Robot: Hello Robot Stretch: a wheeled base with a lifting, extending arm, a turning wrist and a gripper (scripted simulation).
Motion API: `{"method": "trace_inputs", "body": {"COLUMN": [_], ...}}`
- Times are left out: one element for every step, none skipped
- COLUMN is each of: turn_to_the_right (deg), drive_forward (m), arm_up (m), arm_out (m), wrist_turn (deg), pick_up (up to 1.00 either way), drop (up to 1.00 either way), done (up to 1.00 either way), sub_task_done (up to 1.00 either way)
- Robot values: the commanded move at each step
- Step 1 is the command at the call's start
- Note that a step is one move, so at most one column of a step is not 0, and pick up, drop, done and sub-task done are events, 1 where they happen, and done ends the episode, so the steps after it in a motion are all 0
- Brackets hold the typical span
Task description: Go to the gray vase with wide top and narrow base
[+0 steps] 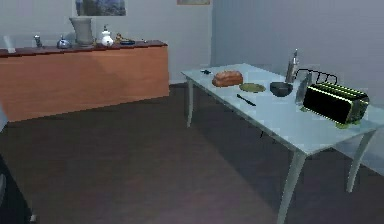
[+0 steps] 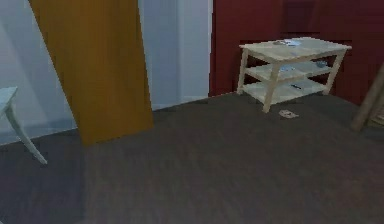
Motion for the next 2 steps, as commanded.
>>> {"method": "trace_inputs", "body": {"turn_to_the_right": [0.0,-24.0], "drive_forward": [0.05,0.00], "arm_up": [0.00,0.00], "arm_out": [0.00,0.00], "wrist_turn": [0.0,0.0], "pick_up": [0.00,0.00], "drop": [0.00,0.00], "done": [0.00,0.00], "sub_task_done": [0.00,0.00]}}
